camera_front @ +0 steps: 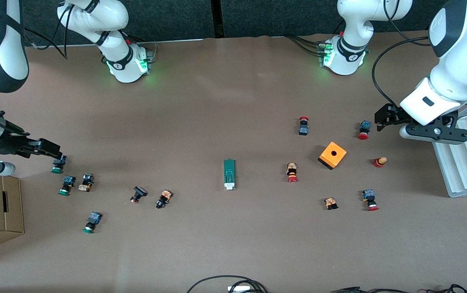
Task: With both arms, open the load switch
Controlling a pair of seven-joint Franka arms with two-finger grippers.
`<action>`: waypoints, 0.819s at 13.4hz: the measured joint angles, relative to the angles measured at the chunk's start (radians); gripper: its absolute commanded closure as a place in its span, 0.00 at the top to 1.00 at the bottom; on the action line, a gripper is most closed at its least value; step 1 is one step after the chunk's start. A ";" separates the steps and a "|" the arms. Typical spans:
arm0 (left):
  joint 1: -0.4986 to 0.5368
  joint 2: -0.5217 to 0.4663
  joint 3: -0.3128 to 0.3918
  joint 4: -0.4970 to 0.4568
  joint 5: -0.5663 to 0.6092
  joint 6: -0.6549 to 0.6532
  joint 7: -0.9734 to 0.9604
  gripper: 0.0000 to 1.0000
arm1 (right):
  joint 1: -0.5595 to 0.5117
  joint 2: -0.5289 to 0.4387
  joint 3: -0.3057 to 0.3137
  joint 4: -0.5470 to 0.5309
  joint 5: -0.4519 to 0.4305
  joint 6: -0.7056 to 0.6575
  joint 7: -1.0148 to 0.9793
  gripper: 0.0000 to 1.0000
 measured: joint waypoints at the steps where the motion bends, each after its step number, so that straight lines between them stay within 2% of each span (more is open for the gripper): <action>1: 0.000 0.000 0.000 0.000 0.000 -0.002 0.000 1.00 | -0.001 0.000 -0.001 0.000 0.000 0.000 0.000 1.00; 6: -0.005 0.000 -0.010 0.000 -0.020 -0.005 -0.037 1.00 | -0.005 0.000 -0.004 0.000 0.000 0.000 0.000 1.00; 11: -0.010 0.000 -0.127 0.001 -0.030 -0.005 -0.240 1.00 | -0.006 0.000 -0.005 0.000 0.000 0.000 0.000 1.00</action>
